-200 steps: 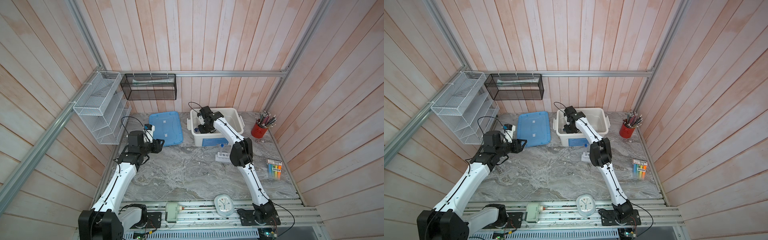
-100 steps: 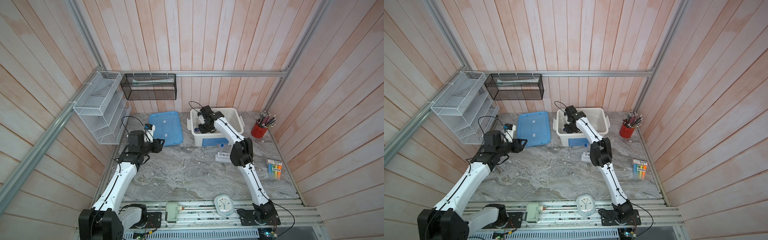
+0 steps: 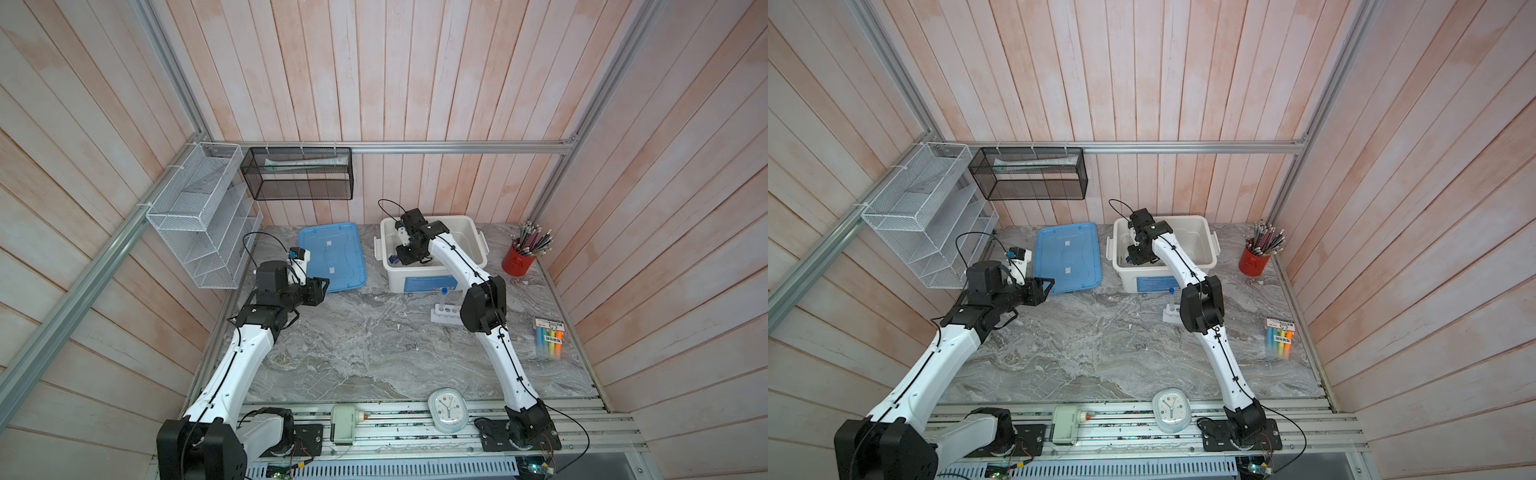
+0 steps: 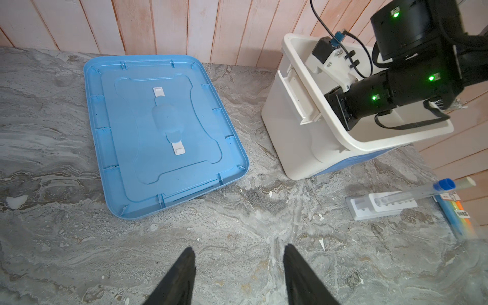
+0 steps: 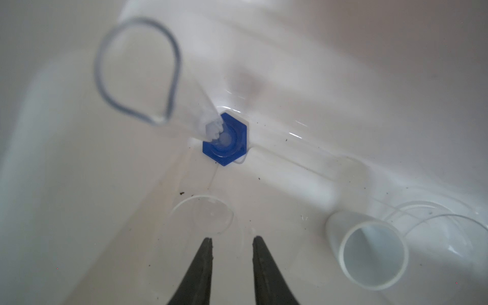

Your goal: Organize the chemistry lab equipment

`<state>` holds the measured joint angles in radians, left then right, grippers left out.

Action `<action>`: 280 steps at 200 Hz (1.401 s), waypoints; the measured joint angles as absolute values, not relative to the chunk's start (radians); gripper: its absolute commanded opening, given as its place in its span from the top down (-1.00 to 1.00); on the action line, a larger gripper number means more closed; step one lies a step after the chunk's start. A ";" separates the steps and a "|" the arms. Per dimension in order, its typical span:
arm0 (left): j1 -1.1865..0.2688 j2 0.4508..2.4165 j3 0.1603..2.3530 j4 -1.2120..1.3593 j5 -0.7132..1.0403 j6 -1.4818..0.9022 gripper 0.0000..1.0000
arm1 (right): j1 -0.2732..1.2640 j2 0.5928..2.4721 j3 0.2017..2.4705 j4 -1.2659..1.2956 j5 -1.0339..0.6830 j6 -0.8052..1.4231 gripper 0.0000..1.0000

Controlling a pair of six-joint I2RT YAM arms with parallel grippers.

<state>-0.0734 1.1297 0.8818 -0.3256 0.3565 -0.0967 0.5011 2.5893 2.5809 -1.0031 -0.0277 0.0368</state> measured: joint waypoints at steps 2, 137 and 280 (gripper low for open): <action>-0.073 1.128 0.882 -0.326 0.356 -0.097 -0.12 | 0.501 2.587 2.581 -1.003 -0.028 0.038 0.37; 0.048 1.020 0.886 -0.311 0.336 -0.280 -0.25 | 0.501 2.211 2.508 -1.020 0.055 0.045 0.21; 0.109 1.654 1.193 -0.437 0.157 -0.522 -0.25 | 0.548 1.634 1.714 -0.640 0.050 0.098 0.30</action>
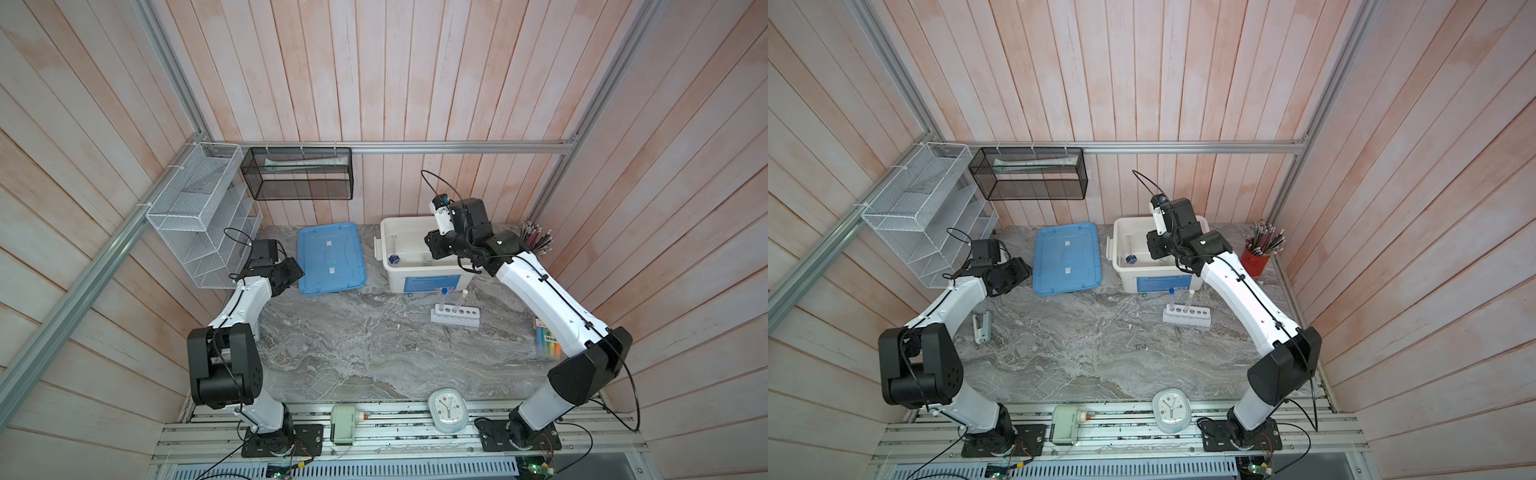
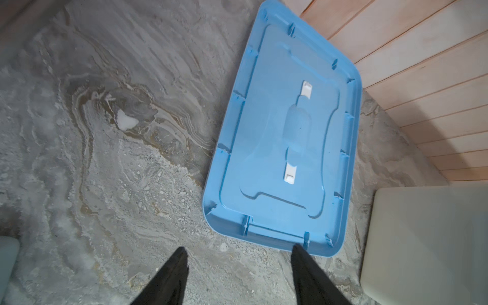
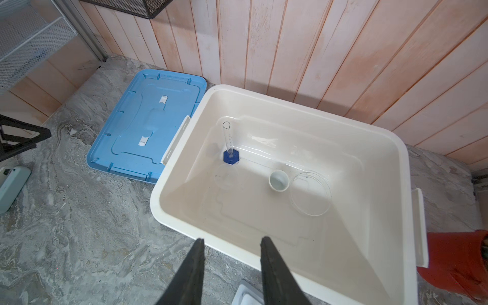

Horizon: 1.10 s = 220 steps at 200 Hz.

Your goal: Organize the chemistry lab equipment

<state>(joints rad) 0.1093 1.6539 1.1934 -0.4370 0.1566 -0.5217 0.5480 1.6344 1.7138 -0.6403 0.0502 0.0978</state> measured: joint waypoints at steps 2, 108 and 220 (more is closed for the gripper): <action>0.109 1.662 1.194 -0.438 0.157 -0.525 -0.25 | 0.548 1.634 1.709 -0.637 0.046 0.099 0.30; 0.109 1.907 1.322 -0.486 0.151 -0.527 -0.13 | 0.547 1.677 1.665 -0.533 -0.063 0.097 0.39; 0.111 2.007 1.404 -0.574 0.129 -0.513 0.19 | 0.520 1.755 1.644 -0.447 -0.178 0.100 0.49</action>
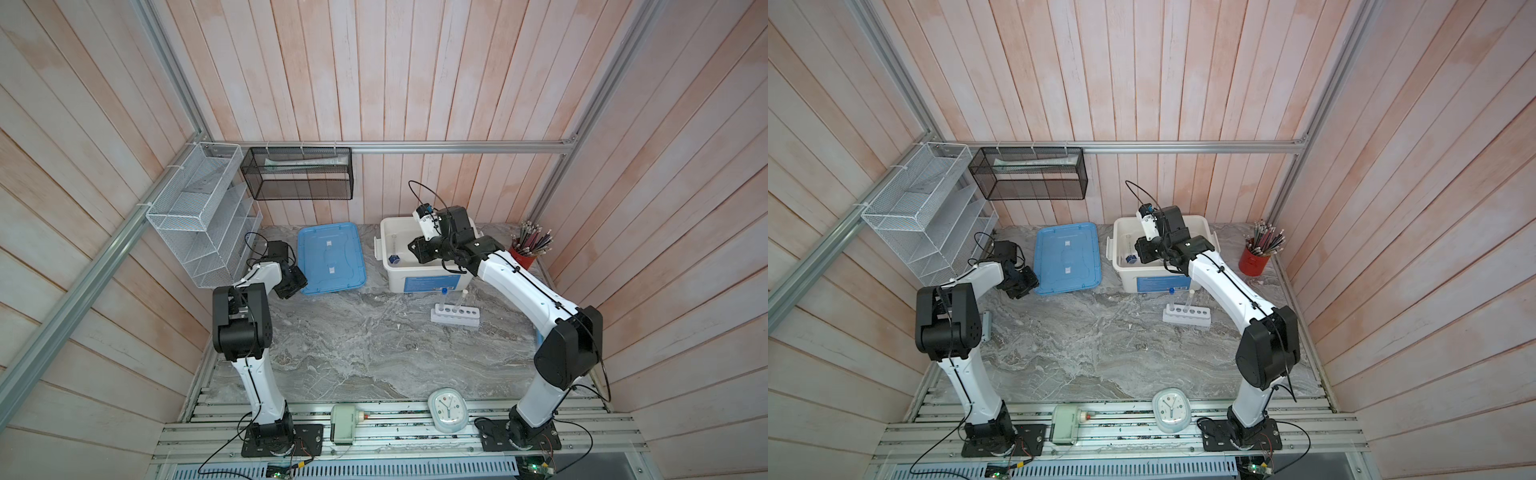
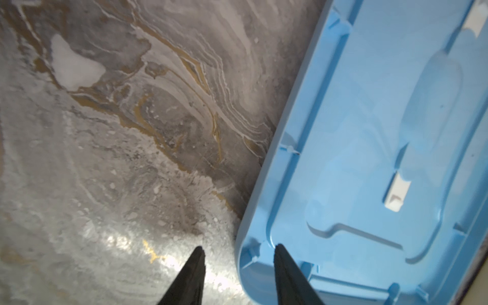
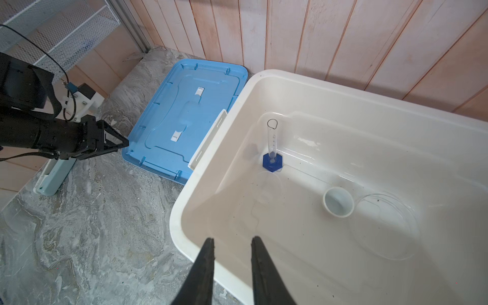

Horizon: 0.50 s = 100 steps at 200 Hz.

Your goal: Organize the chemistry lab equipment

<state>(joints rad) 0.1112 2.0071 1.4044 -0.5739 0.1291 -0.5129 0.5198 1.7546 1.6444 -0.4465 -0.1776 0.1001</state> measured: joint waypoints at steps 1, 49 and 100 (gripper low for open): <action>0.111 2.008 1.406 -0.574 0.129 -0.512 0.20 | 0.520 1.755 1.644 -0.446 -0.178 0.100 0.49; 0.111 2.063 1.466 -0.612 0.121 -0.505 0.37 | 0.492 1.766 1.629 -0.426 -0.220 0.100 0.51; 0.111 2.100 1.506 -0.617 0.114 -0.494 0.56 | 0.466 1.766 1.606 -0.400 -0.238 0.101 0.53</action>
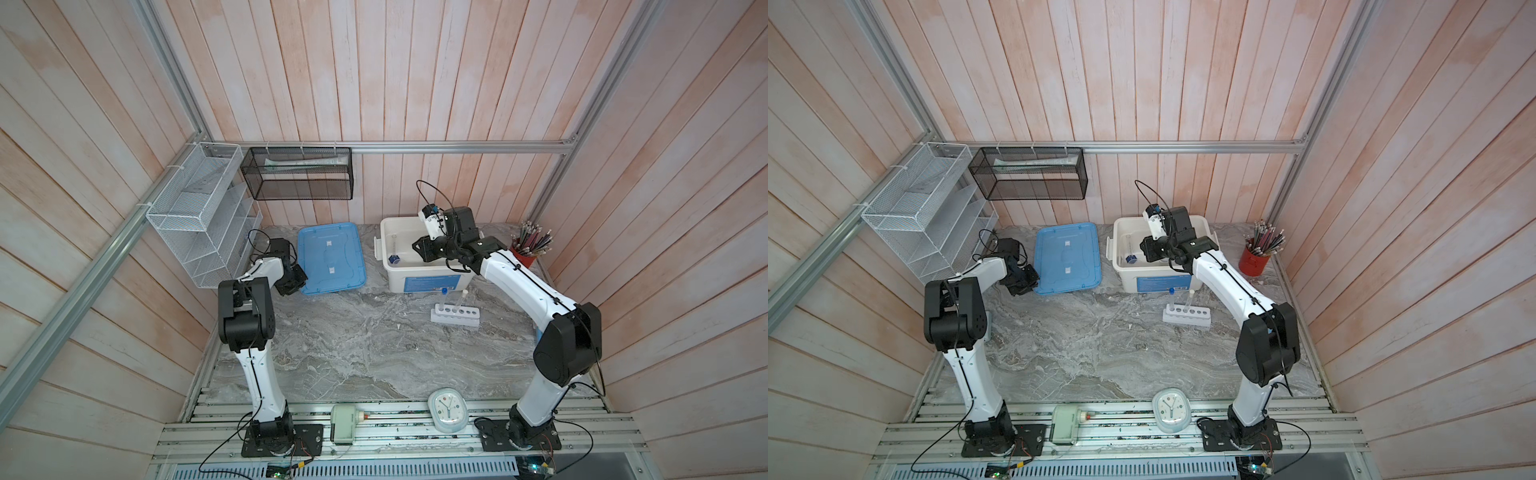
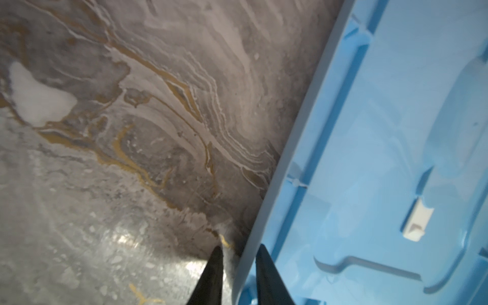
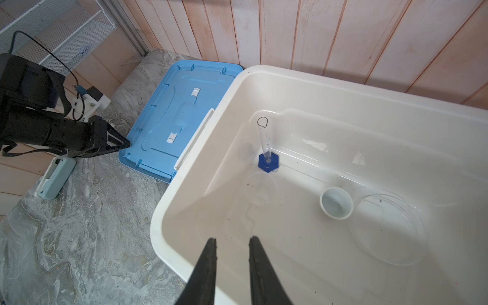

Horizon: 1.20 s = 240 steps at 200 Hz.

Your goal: Organize the chemistry lab equipment

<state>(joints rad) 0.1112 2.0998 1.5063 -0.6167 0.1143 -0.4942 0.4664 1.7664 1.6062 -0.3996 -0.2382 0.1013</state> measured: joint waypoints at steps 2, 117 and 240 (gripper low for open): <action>0.111 2.100 1.507 -0.617 0.113 -0.493 0.57 | 0.466 1.766 1.605 -0.399 -0.238 0.102 0.53; 0.110 2.106 1.518 -0.627 0.094 -0.397 1.00 | 0.464 1.768 1.578 -0.381 -0.245 0.120 0.58; 0.090 1.671 1.270 -0.712 0.071 -0.366 1.00 | 0.482 1.729 1.532 -0.404 -0.234 0.174 0.62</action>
<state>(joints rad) 0.0898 1.6714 1.2701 -0.7124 0.0708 -0.3656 0.4824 1.7290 1.5318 -0.4042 -0.2340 0.1741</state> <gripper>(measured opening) 0.046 0.190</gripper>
